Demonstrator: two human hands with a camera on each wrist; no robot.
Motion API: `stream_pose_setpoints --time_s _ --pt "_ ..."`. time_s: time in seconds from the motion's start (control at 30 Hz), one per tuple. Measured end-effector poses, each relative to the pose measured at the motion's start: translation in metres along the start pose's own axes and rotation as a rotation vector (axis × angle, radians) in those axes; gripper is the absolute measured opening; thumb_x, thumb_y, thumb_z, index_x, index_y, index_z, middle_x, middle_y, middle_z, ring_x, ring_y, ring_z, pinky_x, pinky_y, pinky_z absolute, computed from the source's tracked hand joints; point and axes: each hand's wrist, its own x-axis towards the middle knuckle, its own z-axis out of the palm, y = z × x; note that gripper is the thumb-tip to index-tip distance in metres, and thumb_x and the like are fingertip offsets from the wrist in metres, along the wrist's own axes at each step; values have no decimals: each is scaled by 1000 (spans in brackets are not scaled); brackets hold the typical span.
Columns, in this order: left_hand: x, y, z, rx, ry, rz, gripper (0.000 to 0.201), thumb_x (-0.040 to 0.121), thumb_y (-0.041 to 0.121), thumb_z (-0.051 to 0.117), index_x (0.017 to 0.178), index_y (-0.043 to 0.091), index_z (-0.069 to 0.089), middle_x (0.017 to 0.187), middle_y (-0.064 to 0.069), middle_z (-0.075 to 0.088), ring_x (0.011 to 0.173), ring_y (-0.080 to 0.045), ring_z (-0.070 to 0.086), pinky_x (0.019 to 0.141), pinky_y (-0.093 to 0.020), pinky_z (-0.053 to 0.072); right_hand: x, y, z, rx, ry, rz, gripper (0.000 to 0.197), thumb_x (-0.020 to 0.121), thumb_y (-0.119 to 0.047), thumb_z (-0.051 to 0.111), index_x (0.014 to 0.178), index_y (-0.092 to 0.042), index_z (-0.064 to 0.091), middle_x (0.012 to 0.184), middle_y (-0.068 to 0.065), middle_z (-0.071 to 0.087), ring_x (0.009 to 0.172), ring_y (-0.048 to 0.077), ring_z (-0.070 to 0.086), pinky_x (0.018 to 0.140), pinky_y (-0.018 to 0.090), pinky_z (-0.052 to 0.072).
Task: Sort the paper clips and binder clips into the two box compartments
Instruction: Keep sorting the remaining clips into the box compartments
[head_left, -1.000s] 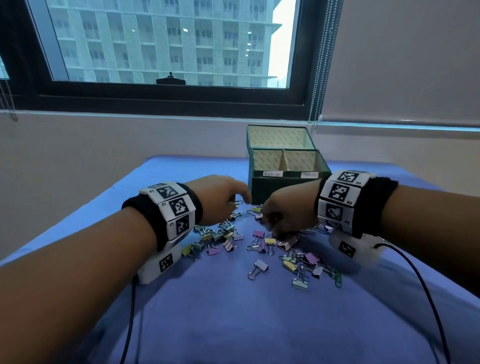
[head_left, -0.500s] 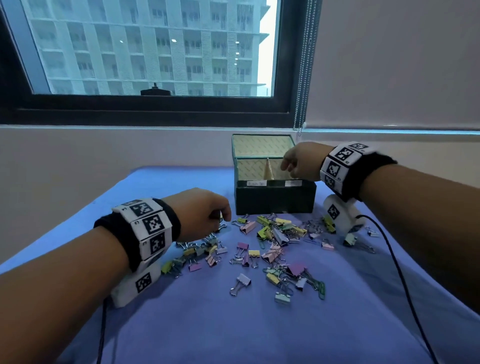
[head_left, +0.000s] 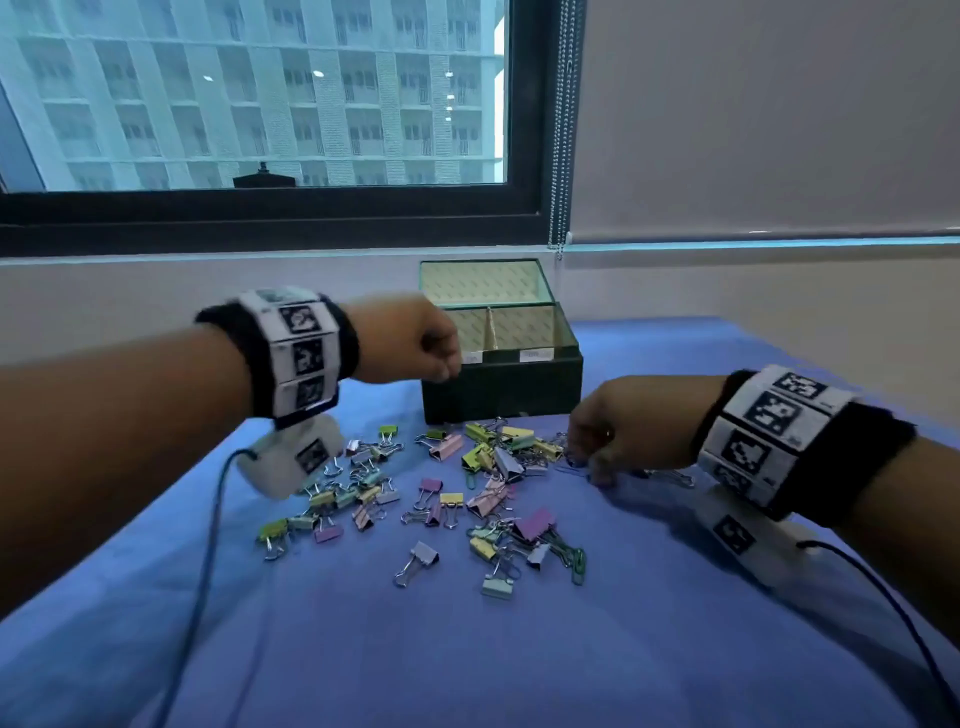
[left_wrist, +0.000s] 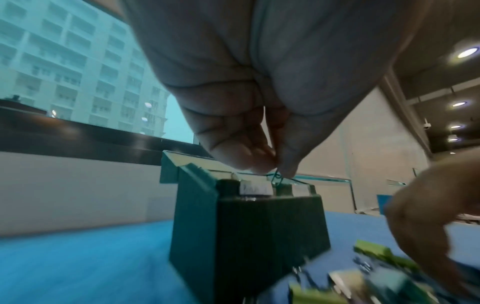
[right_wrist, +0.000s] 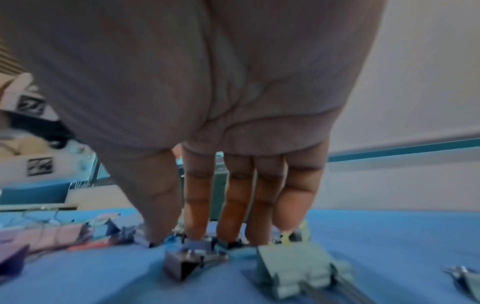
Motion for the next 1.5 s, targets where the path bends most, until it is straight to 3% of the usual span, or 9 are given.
stream_pose_setpoints --time_s 0.17,0.37,0.5,0.73,0.87,1.03,1.13,1.27,1.5 --pt "65 25 2 -125 235 -48 6 85 22 68 88 26 71 75 17 64 81 -12 65 77 -25 50 10 -4 7 65 122 -38 14 78 -37 74 81 -27 65 73 -11 63 67 8 59 64 27 50" --pt "73 31 5 -191 273 -121 28 89 25 65 116 28 66 95 9 71 71 -7 60 81 -27 53 15 -5 14 88 142 -71 16 76 -27 77 86 -22 67 83 -7 69 78 13 63 70 27 50" --pt "17 19 -5 -99 18 -139 10 87 25 67 96 29 69 80 9 70 60 -4 59 61 -21 46 17 -4 15 48 133 -98 16 75 -24 76 88 -20 69 87 -4 69 81 16 64 73 31 53" --pt "-86 -39 13 116 -410 -386 24 74 50 74 89 31 71 73 9 74 57 -12 60 63 -25 53 22 -3 17 24 83 -91 6 79 -25 72 76 -21 69 74 -2 72 61 7 58 63 24 48" --pt "-101 -48 28 -1 -373 -347 35 74 52 76 106 44 65 91 14 71 64 -6 62 73 -24 51 19 -4 19 2 171 -108 14 84 -25 57 71 -25 60 72 -3 68 64 10 59 61 24 47" --pt "-98 -58 38 72 -175 -334 27 85 37 69 112 36 63 99 15 65 79 -8 58 78 -24 47 9 -12 13 53 268 -148 4 88 -24 57 87 -23 61 68 -10 55 58 -1 47 52 14 31" --pt "-99 -60 39 98 -5 -297 14 84 33 69 97 33 64 93 16 61 81 -8 54 75 -24 42 8 -13 13 65 245 -149 9 88 -20 56 91 -25 63 64 -12 55 53 -1 46 50 12 29" --pt "-110 -50 36 20 -153 -235 10 83 29 68 91 34 71 73 21 62 76 -4 61 71 -20 48 10 -12 13 110 221 -136 6 89 -18 55 84 -19 56 72 -8 58 56 2 45 53 16 33" --pt "-106 -43 45 -19 -188 -242 13 80 31 73 92 28 73 84 13 71 79 -6 65 77 -22 52 13 -12 14 130 196 -108 19 91 -12 49 73 -17 49 66 -6 52 56 7 40 56 20 35"
